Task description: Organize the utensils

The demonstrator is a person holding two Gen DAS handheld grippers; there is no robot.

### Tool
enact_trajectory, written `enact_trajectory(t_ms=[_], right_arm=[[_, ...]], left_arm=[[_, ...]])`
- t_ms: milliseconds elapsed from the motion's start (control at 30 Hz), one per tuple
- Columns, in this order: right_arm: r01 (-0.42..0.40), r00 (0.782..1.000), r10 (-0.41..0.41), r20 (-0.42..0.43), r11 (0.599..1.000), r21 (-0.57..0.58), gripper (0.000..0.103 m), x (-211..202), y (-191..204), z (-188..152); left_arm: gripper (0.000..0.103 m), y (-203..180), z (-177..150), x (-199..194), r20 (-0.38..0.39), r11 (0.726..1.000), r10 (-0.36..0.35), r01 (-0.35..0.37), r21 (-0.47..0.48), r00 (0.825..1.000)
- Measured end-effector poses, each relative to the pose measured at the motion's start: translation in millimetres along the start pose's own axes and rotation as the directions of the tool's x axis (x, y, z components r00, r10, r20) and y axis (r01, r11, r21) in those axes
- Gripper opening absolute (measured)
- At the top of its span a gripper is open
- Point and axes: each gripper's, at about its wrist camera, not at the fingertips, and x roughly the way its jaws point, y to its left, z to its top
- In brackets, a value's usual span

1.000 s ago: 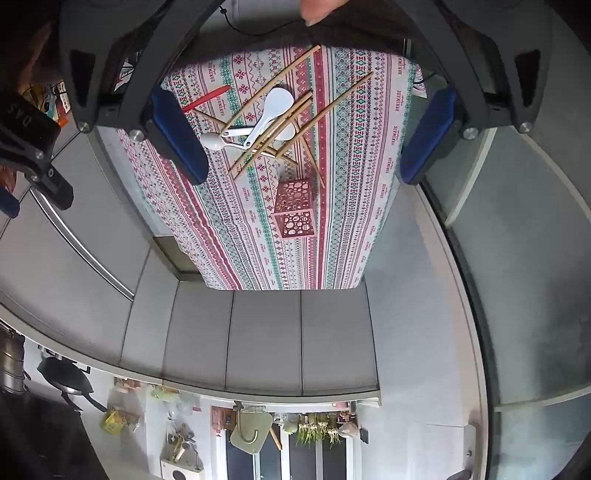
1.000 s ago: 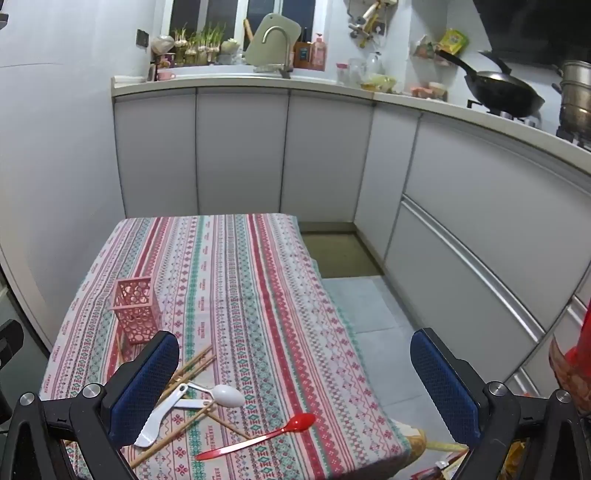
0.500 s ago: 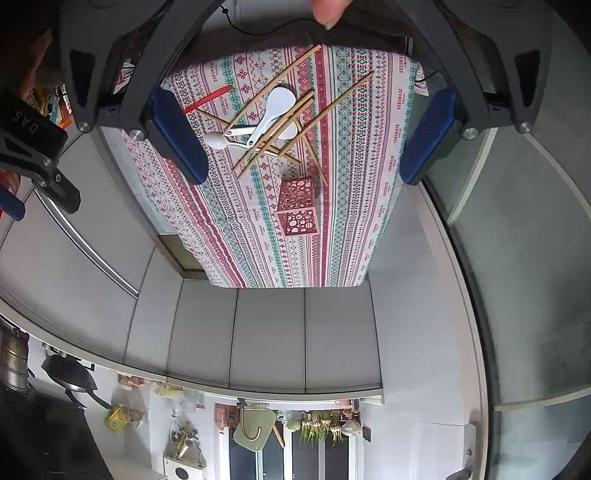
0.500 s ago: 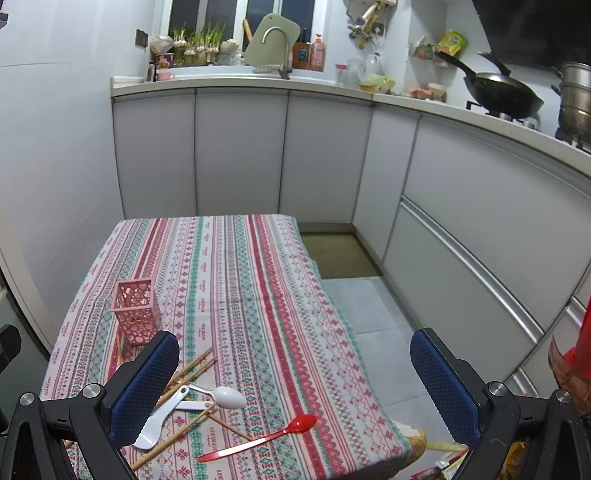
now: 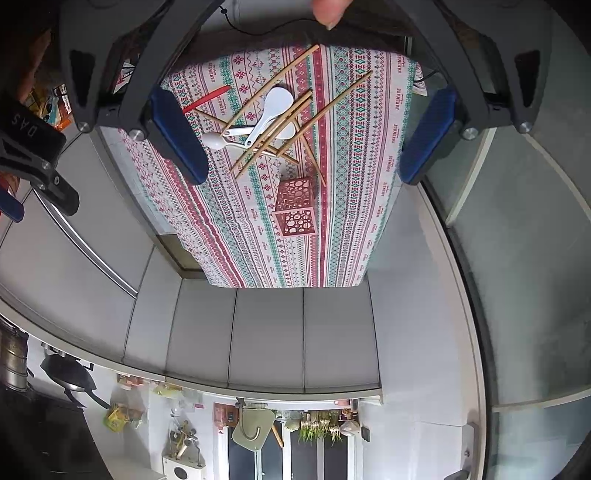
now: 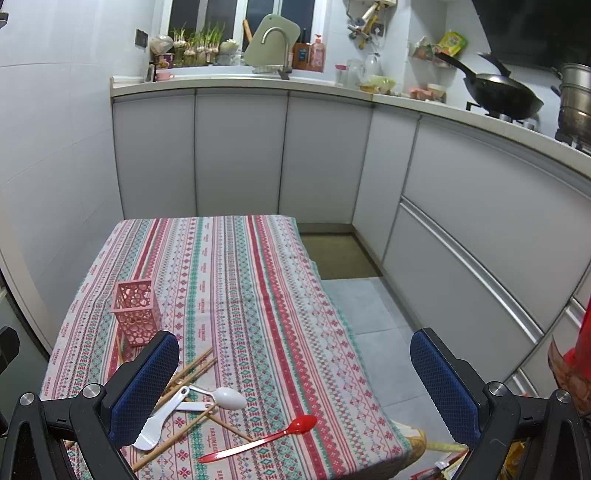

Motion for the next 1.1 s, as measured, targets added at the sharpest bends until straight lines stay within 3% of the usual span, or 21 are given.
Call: enact_trajectory(t_ms=[1100], right_arm=[[0.007,1.000,-0.007,0.005,1.000,-0.012,0.103,0.5,3.5,2.5]], left_arm=[[0.103,-0.4,-3.0,0.7,0.006,1.000,0.009,-0.009,0.010,1.000]])
